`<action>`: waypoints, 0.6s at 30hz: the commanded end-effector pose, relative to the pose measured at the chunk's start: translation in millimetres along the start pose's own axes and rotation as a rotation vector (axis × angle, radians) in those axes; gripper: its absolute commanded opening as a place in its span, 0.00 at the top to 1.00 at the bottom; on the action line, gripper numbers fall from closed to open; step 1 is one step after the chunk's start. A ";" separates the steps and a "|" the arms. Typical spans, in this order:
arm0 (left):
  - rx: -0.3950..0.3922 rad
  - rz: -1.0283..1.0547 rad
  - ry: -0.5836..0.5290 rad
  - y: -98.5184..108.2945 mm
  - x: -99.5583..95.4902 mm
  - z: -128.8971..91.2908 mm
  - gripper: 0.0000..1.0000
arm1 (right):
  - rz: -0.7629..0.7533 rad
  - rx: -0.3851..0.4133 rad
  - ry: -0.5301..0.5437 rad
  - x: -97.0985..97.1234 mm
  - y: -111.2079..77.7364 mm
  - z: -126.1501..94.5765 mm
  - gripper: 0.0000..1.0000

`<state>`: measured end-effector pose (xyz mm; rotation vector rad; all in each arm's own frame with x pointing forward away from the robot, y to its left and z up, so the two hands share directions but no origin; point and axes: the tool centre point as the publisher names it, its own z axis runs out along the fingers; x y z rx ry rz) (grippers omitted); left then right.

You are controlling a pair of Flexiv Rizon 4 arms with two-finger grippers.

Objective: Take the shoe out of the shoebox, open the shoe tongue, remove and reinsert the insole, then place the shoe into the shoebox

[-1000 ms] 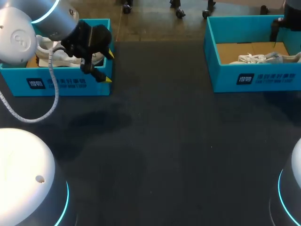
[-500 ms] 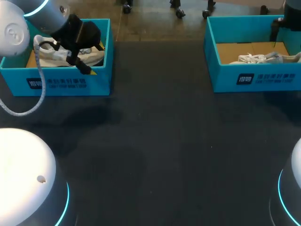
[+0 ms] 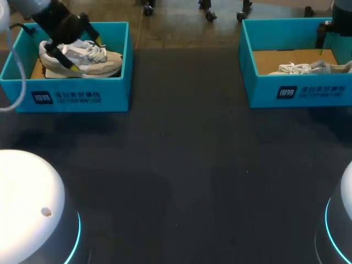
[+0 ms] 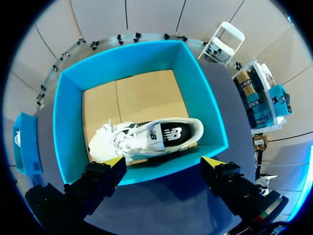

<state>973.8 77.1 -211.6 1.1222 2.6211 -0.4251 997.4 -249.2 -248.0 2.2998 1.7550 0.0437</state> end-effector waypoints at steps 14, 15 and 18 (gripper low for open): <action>-0.073 0.304 0.196 29.7 -5.4 -21.5 0.00 | 0.000 -0.002 0.000 -0.2 -0.7 -0.5 0.00; -0.073 0.304 0.196 29.7 -5.4 -21.5 0.00 | 0.000 -0.002 0.000 -0.2 -0.7 -0.5 0.00; -0.073 0.304 0.196 29.7 -5.4 -21.5 0.00 | 0.000 -0.002 0.000 -0.2 -0.7 -0.5 0.00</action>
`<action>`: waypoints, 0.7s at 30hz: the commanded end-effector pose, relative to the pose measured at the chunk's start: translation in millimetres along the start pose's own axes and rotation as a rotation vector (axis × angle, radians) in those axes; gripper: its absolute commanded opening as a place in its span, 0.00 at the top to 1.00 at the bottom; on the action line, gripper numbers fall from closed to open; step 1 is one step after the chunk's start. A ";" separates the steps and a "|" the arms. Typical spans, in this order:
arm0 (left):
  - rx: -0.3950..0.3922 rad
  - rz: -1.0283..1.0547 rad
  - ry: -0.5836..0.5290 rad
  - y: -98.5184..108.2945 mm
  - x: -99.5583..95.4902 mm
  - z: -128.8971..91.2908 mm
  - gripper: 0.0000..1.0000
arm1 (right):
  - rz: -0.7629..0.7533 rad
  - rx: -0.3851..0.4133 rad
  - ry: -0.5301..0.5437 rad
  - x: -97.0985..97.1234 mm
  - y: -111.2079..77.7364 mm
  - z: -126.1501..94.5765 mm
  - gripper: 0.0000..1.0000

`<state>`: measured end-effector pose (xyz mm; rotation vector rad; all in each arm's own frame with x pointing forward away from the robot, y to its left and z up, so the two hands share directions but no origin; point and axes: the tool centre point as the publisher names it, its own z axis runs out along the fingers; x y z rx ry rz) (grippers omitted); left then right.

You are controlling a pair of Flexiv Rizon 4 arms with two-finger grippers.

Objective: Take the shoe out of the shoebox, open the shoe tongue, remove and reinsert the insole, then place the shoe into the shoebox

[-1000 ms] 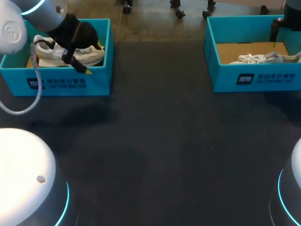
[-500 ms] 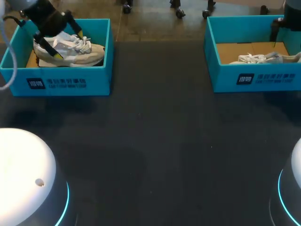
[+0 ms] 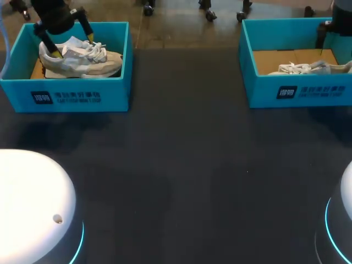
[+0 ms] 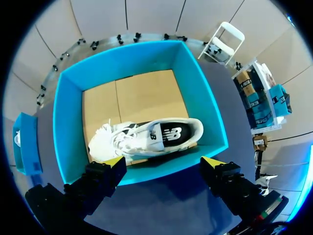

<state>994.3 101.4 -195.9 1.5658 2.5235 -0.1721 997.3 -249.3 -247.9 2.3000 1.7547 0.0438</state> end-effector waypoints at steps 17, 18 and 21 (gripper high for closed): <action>-0.102 0.417 0.026 94.2 2.5 2.8 0.00 | 0.000 -0.002 0.000 -0.1 -0.7 -0.4 0.00; -0.113 0.415 0.038 100.4 3.3 5.2 0.00 | 0.000 -0.002 0.000 -0.1 -0.7 -0.4 0.00; -0.116 0.449 0.043 117.9 8.0 10.0 0.00 | 0.000 -0.002 0.000 -0.1 -0.7 -0.4 0.00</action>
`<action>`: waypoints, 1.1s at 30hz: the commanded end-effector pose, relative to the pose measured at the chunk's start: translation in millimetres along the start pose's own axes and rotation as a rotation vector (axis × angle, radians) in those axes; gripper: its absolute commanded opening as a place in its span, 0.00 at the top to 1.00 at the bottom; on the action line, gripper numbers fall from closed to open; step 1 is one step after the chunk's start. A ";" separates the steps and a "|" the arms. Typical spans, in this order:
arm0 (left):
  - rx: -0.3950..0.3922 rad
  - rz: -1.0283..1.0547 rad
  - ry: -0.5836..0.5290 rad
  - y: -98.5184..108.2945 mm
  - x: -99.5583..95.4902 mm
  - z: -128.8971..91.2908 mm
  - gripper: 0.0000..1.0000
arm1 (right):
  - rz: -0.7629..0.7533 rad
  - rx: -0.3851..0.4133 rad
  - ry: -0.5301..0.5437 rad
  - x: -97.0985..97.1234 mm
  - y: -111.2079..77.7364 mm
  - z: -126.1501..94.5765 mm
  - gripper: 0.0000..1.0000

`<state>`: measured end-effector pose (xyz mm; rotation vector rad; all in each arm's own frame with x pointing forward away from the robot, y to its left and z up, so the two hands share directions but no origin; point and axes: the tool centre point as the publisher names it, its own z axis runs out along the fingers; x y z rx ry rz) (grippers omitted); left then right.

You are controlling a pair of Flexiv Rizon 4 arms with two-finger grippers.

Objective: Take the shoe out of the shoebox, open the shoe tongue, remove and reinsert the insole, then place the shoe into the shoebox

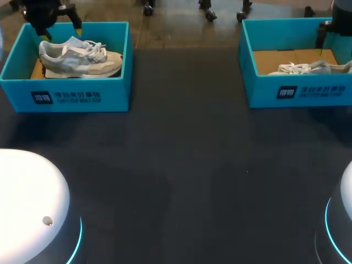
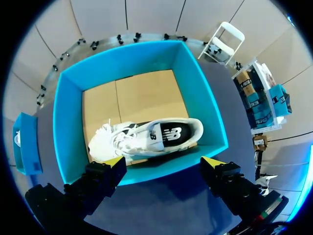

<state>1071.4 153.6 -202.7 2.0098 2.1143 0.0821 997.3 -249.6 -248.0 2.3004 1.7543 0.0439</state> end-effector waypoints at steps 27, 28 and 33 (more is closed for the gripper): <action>0.034 0.280 0.076 111.2 82.5 72.5 0.00 | 0.000 -0.002 0.000 0.2 -0.7 -0.5 0.00; 0.034 0.280 0.076 111.2 82.5 72.5 0.00 | 0.000 -0.002 0.000 0.2 -0.7 -0.5 0.00; 0.034 0.280 0.076 111.2 82.5 72.5 0.00 | 0.000 -0.002 0.000 0.2 -0.7 -0.5 0.00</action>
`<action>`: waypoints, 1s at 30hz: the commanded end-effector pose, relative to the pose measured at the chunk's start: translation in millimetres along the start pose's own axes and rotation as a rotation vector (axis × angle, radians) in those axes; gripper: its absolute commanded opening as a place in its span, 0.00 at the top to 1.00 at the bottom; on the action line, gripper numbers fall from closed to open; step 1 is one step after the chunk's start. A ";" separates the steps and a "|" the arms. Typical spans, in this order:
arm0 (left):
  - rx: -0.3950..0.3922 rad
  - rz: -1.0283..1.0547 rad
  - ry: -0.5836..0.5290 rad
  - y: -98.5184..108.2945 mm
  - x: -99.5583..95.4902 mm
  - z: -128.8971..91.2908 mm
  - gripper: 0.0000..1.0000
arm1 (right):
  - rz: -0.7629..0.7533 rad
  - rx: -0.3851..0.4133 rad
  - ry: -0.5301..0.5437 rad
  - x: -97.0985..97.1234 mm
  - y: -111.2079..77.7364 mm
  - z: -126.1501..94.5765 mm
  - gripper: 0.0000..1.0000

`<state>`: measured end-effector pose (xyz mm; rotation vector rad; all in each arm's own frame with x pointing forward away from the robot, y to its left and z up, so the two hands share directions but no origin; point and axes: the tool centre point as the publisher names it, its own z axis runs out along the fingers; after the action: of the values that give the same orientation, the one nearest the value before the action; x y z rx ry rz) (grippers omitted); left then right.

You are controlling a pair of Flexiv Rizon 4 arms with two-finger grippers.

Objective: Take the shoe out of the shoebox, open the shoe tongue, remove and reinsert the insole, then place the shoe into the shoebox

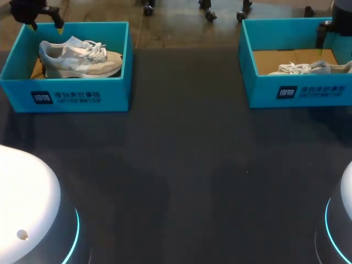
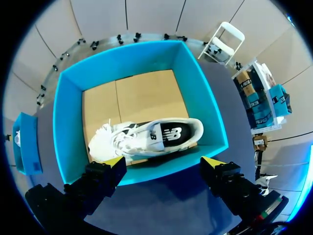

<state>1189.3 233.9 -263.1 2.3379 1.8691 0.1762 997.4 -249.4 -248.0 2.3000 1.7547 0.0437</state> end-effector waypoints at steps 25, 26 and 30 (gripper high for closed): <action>0.056 0.099 0.068 -12.6 24.5 25.4 0.35 | 0.000 -0.002 0.000 -0.1 -0.8 -0.5 0.00; 0.057 0.099 0.069 -13.0 25.9 27.4 0.32 | 0.000 -0.002 0.000 -0.1 -0.8 -0.5 0.00; 0.074 0.088 0.079 -14.5 30.3 36.2 0.21 | 0.000 -0.002 0.000 -0.1 -0.8 -0.5 0.00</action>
<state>1180.2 263.9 -294.9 2.4949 1.8300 0.2297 997.4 -249.3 -248.0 2.2999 1.7549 0.0437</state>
